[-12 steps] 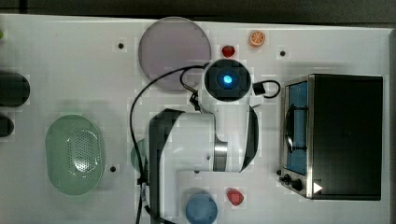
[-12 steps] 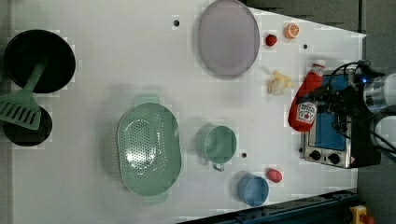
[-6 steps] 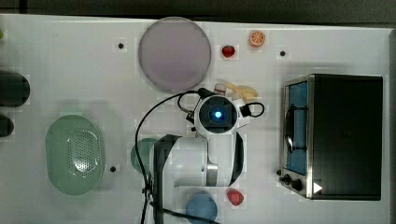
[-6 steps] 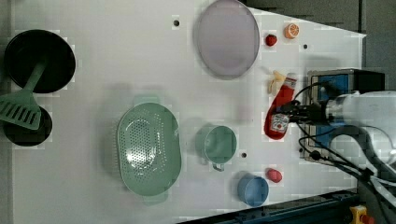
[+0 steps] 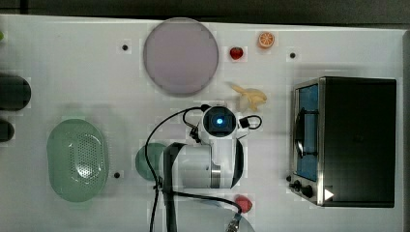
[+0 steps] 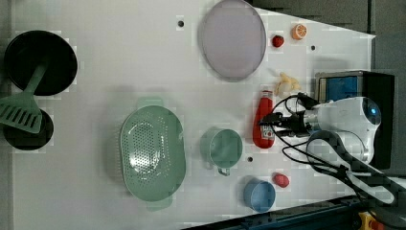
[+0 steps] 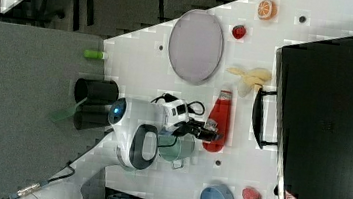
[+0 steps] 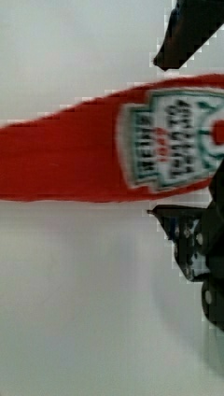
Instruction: Pick ketchup from strainer and place it on the table
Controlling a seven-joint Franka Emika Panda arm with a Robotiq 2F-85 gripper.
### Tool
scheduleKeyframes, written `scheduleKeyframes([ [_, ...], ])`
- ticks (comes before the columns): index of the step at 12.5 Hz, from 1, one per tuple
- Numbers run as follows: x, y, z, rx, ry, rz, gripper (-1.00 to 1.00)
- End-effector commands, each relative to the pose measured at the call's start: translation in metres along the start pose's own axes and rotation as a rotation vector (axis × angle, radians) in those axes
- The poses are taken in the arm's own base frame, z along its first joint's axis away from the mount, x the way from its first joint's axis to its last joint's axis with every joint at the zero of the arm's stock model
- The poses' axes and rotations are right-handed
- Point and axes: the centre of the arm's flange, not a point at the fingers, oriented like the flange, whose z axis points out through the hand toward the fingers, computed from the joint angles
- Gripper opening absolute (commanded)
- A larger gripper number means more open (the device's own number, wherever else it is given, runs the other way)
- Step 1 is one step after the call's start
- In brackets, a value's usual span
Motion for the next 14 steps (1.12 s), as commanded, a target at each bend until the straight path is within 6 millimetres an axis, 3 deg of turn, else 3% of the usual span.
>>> scheduleKeyframes([
  [1, 0.021, -0.008, -0.092, 0.067, 0.192, -0.029, 1.00],
  [5, 0.026, -0.017, -0.215, 0.107, 0.246, 0.138, 1.00],
  [10, 0.007, -0.027, -0.357, 0.063, 0.134, 0.373, 1.00],
  [12, 0.001, -0.027, -0.394, 0.063, 0.126, 0.393, 1.00],
  [14, -0.002, -0.022, -0.413, 0.066, 0.130, 0.399, 1.00],
])
